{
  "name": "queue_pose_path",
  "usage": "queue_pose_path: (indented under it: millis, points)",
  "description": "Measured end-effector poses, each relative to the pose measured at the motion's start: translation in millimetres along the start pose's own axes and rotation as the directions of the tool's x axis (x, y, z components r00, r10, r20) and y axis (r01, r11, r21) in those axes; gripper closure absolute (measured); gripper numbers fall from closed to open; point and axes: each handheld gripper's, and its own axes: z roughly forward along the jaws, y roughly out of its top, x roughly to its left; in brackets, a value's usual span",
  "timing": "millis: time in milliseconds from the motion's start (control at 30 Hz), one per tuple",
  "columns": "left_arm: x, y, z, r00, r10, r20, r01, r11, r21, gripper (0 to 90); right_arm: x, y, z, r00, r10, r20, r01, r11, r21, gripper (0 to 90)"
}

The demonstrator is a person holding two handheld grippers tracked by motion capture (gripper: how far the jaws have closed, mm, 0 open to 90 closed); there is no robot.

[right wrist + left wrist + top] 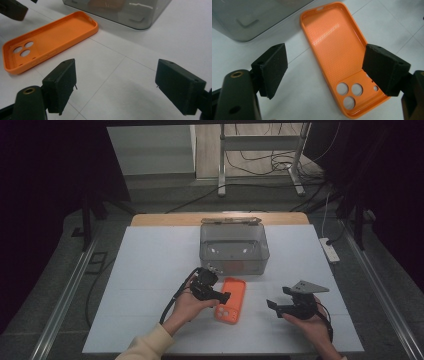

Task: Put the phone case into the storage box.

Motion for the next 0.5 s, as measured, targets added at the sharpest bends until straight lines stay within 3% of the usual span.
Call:
queue_pose_path:
  millis: [500]
  points:
    - [-5.3, 1.2, 12.4, 0.9999, -0.008, -0.014, 0.009, 0.9998, 0.017, 21.2, -0.2, -0.1, 0.3, 1.0000, 0.001, 0.004, -0.001, 1.000, 0.002, 16.9]
